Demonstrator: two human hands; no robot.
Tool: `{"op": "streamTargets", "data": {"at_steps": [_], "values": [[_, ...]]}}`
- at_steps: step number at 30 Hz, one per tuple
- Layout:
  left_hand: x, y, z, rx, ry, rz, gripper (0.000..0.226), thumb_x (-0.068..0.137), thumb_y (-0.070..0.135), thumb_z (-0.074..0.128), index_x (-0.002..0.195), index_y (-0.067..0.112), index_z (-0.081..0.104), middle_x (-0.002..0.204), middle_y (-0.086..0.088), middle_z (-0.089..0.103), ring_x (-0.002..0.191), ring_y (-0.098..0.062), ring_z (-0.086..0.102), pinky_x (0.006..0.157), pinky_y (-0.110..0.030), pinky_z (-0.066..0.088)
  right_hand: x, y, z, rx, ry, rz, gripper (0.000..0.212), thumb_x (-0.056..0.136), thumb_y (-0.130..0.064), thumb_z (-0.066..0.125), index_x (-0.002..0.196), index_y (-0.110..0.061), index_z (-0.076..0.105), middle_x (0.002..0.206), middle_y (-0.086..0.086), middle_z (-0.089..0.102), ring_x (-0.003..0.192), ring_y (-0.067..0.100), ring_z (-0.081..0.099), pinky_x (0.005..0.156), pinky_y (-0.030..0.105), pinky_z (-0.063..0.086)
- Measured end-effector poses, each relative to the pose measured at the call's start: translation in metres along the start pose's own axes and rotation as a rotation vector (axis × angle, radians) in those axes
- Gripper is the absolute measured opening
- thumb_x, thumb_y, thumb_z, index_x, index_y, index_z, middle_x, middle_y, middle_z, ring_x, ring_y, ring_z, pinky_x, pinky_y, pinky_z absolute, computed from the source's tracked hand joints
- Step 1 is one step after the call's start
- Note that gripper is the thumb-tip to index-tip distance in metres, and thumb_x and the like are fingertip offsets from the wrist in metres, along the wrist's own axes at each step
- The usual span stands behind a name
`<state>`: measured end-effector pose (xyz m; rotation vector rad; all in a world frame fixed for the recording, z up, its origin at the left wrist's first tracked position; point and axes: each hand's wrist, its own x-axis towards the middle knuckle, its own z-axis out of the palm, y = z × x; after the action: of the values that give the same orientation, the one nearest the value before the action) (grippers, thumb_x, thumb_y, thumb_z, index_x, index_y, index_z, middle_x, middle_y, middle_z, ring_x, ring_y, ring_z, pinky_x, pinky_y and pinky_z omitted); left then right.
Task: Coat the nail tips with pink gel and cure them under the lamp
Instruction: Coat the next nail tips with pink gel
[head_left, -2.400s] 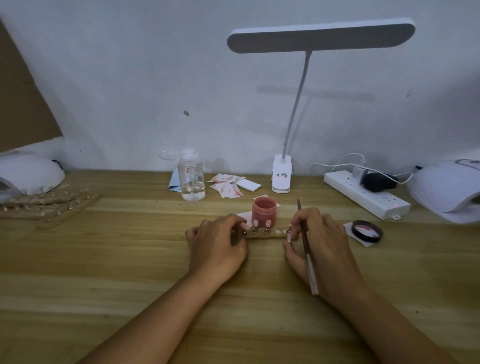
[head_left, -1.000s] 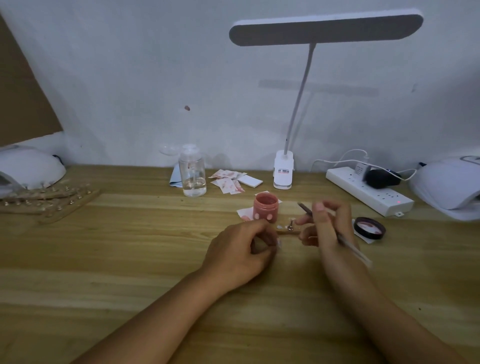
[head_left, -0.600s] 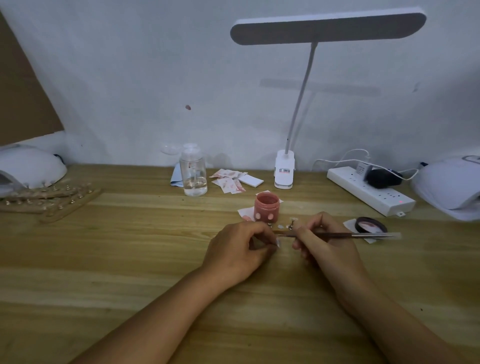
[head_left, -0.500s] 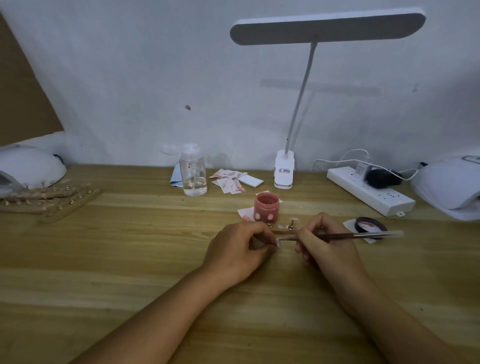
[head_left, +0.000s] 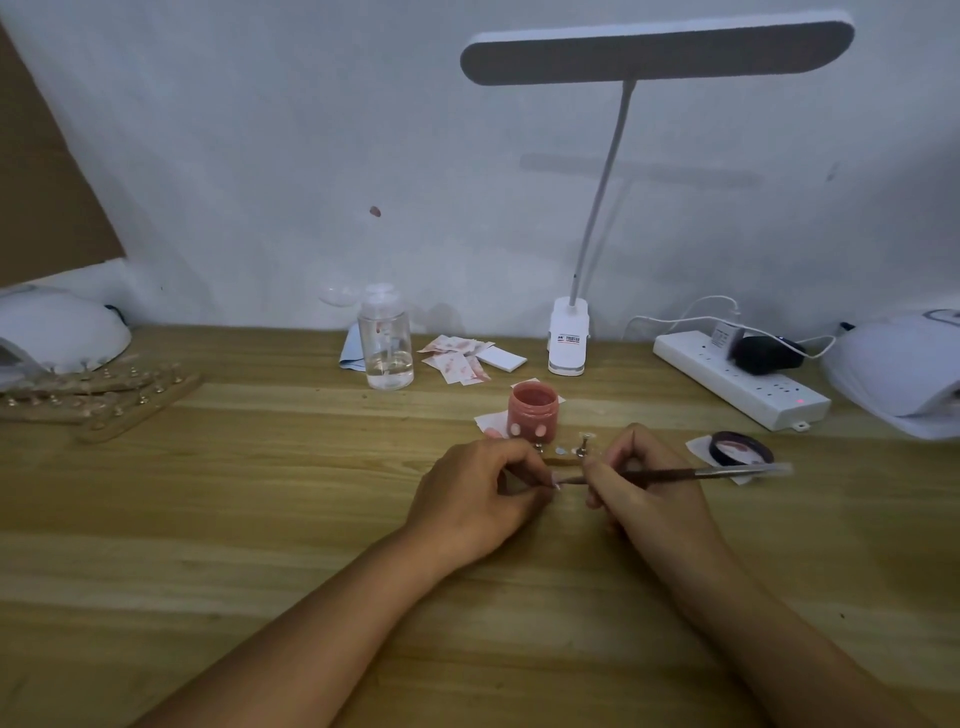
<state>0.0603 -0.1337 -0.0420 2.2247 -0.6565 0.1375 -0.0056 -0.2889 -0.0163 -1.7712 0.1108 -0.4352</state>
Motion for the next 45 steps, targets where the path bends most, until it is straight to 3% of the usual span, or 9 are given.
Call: {"op": "streamTargets", "data": {"at_steps": [3,7,10,12,15,22,26,40,45], "values": [[0.0004,0.0006,0.0003,-0.002,-0.001,-0.007,0.023,0.079,0.034,0.077,0.070,0.049,0.063,0.080,0.027,0.068,0.063,0.004,0.053,0.064,-0.025,0.042,0.0016,0.0031,-0.0008,0.001,0.040,-0.001,0.018,0.083,0.005,0.061,0.072,0.005,0.047,0.054,0.010,0.053,0.045,0.009,0.043,0.047,0.019,0.036],[0.0009,0.0000,-0.0001,-0.010,-0.009,-0.003,0.022,0.079,0.034,0.077,0.071,0.048,0.063,0.084,0.024,0.070,0.064,0.004,0.052,0.067,-0.027,0.047,-0.0004,0.0002,-0.0007,0.033,0.011,-0.014,0.018,0.088,-0.001,0.063,0.080,0.009,0.050,0.062,0.016,0.058,0.048,0.006,0.047,0.050,0.019,0.040],[0.0004,0.0002,-0.0004,-0.016,-0.004,0.003,0.024,0.078,0.034,0.078,0.070,0.049,0.063,0.084,0.024,0.070,0.062,0.007,0.052,0.065,-0.026,0.045,-0.0002,0.0002,0.0006,-0.055,-0.005,-0.034,0.016,0.084,0.002,0.065,0.080,0.009,0.051,0.066,0.024,0.053,0.056,0.015,0.046,0.055,0.026,0.039],[0.0005,0.0003,-0.0002,-0.015,-0.002,0.002,0.025,0.078,0.034,0.078,0.068,0.050,0.062,0.083,0.024,0.070,0.062,0.008,0.052,0.065,-0.025,0.044,0.0014,0.0019,-0.0004,-0.061,0.032,-0.033,0.016,0.081,0.006,0.064,0.077,0.010,0.048,0.062,0.018,0.048,0.058,0.019,0.042,0.055,0.028,0.034],[0.0009,-0.0002,-0.0002,-0.007,-0.010,-0.001,0.024,0.078,0.036,0.078,0.068,0.050,0.062,0.084,0.023,0.069,0.063,0.006,0.052,0.068,-0.026,0.047,0.0013,0.0016,-0.0020,-0.018,0.056,-0.022,0.015,0.082,0.008,0.062,0.078,0.010,0.048,0.060,0.010,0.049,0.055,0.014,0.043,0.052,0.022,0.036],[0.0015,-0.0010,0.0003,-0.010,-0.006,-0.003,0.022,0.078,0.036,0.078,0.069,0.049,0.062,0.085,0.021,0.069,0.064,0.003,0.054,0.069,-0.029,0.050,0.0026,0.0062,-0.0003,-0.075,0.054,-0.056,0.020,0.080,0.006,0.064,0.072,0.005,0.046,0.059,0.010,0.045,0.056,0.016,0.040,0.052,0.026,0.033],[0.0015,-0.0014,0.0000,-0.016,-0.010,-0.008,0.023,0.078,0.035,0.078,0.069,0.048,0.062,0.084,0.021,0.069,0.065,0.003,0.054,0.069,-0.029,0.050,0.0025,0.0052,-0.0017,0.038,0.060,-0.028,0.020,0.087,0.001,0.063,0.077,0.006,0.047,0.060,0.013,0.049,0.049,0.012,0.041,0.043,0.019,0.035],[0.0023,-0.0026,-0.0001,-0.057,-0.018,-0.004,0.019,0.078,0.031,0.079,0.071,0.042,0.065,0.082,0.019,0.070,0.058,0.008,0.050,0.062,-0.023,0.037,0.0031,0.0068,0.0003,-0.022,0.020,-0.058,0.019,0.081,0.006,0.063,0.073,0.006,0.046,0.061,0.015,0.045,0.056,0.016,0.039,0.049,0.022,0.032],[0.0029,-0.0016,-0.0005,-0.072,-0.021,-0.015,0.021,0.078,0.028,0.080,0.070,0.041,0.066,0.080,0.020,0.071,0.062,0.009,0.051,0.066,-0.026,0.043,0.0025,0.0046,-0.0008,0.073,0.027,-0.039,0.021,0.088,-0.002,0.065,0.075,0.000,0.048,0.060,0.011,0.051,0.048,0.010,0.042,0.045,0.018,0.035]]}}
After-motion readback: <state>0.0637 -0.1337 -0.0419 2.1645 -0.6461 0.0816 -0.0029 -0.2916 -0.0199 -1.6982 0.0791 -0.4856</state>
